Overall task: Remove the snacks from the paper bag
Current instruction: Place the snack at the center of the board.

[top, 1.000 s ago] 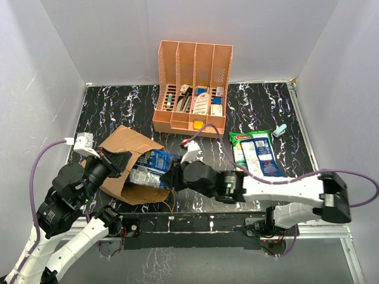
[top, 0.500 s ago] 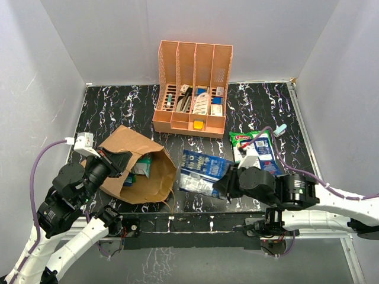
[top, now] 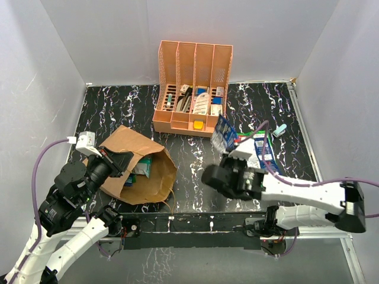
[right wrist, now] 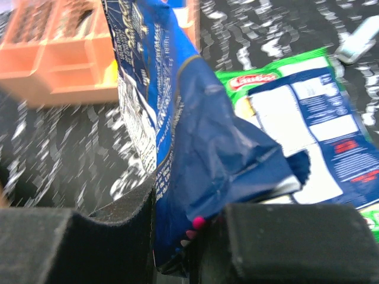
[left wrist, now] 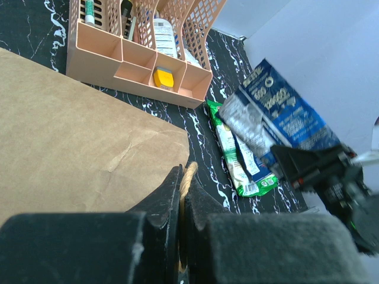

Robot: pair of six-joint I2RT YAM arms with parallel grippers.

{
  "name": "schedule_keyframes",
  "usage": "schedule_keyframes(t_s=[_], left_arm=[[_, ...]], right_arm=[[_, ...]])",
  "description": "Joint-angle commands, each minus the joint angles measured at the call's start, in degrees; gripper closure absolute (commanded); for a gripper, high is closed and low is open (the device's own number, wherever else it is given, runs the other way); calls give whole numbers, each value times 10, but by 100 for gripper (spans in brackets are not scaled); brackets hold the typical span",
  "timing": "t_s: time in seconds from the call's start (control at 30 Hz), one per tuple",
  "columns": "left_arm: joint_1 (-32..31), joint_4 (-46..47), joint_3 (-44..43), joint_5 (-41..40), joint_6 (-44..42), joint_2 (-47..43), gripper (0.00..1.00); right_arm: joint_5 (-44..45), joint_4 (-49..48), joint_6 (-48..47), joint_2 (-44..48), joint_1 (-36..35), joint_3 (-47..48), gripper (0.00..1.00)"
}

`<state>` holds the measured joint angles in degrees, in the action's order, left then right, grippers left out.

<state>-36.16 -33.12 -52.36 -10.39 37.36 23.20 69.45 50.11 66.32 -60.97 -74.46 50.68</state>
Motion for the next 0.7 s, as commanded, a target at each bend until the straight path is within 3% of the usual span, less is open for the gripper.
schedule_keyframes(t_s=[0.0,0.17,0.27,0.43,0.57,0.67], left_arm=[[-2,-3,-7,-3,3,2,100],[-2,-6,-9,-3,3,1,100],[-2,-10,-6,-5,2,-1,100],[-2,-5,0,-3,2,-3,100],[-2,1,3,1,2,-1,100],[-2,4,1,4,2,3,100]], right_arm=[[102,-41,3,-60,143,82,93],[-42,-133,-119,-87,280,108,93],[-170,-250,-174,-33,334,42,93],[-294,-418,-160,133,414,-95,93],[-324,-437,-89,210,473,-153,93],[-374,-434,-52,213,516,-169,93]])
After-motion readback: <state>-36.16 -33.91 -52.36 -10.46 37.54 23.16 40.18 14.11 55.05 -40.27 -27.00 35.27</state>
